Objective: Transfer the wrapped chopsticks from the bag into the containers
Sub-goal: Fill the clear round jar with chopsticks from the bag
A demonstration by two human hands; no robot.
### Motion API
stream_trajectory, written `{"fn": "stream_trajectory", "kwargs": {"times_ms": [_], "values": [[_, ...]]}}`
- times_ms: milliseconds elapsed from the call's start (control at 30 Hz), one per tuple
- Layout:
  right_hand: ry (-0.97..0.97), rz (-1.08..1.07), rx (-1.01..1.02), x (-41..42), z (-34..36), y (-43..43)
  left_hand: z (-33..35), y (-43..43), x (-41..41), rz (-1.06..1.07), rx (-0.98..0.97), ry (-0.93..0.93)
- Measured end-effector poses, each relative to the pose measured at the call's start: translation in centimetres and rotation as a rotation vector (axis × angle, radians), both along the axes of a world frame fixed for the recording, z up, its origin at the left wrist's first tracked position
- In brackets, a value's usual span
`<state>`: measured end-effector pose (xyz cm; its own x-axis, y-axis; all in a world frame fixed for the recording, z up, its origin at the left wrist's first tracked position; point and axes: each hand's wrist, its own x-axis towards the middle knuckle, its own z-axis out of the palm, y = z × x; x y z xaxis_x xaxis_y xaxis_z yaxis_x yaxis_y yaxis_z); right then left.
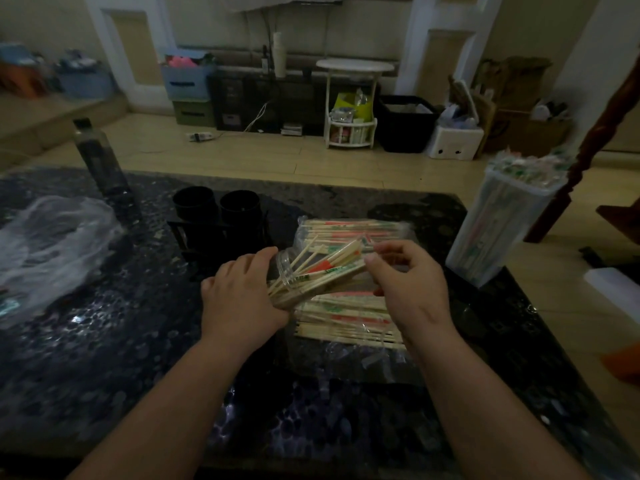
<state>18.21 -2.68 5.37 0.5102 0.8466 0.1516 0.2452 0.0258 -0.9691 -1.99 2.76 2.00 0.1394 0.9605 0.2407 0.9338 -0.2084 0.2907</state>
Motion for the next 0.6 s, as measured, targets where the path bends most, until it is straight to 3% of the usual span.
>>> {"fn": "stream_trajectory", "kwargs": {"times_ms": [133, 233, 400, 600], "values": [[-0.064, -0.026, 0.070, -0.2, 0.1, -0.1, 0.0, 0.1, 0.0, 0.007, 0.005, -0.009], [-0.066, -0.070, 0.003, 0.4, 0.1, -0.1, 0.0, 0.2, -0.1, 0.031, -0.005, -0.041], [-0.331, 0.200, -0.486, 1.4, -1.1, -0.1, 0.2, 0.3, -0.3, 0.069, -0.026, -0.047], [-0.829, 0.394, -0.884, 0.9, -2.4, -0.4, 0.3, 0.2, -0.3, 0.073, -0.030, -0.061]]}}
